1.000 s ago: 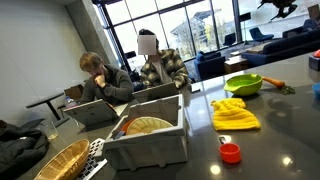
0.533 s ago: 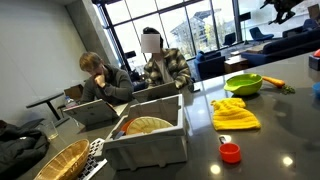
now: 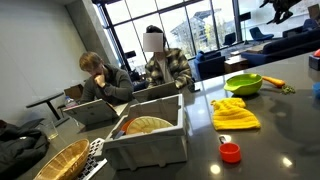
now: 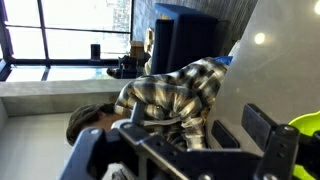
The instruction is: Remove the carrot from the green bowl and put it on the counter.
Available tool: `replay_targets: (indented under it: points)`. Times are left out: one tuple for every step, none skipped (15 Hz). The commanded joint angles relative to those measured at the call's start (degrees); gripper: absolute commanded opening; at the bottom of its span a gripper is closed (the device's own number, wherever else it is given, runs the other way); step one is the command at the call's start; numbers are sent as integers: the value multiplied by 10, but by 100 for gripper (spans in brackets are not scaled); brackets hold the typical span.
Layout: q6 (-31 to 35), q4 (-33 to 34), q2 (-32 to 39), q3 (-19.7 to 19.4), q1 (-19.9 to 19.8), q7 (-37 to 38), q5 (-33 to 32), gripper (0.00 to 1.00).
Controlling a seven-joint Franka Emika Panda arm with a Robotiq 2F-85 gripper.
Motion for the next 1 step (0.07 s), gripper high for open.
replay_targets:
  points:
    - [0, 0, 0, 0, 0, 0, 0, 100]
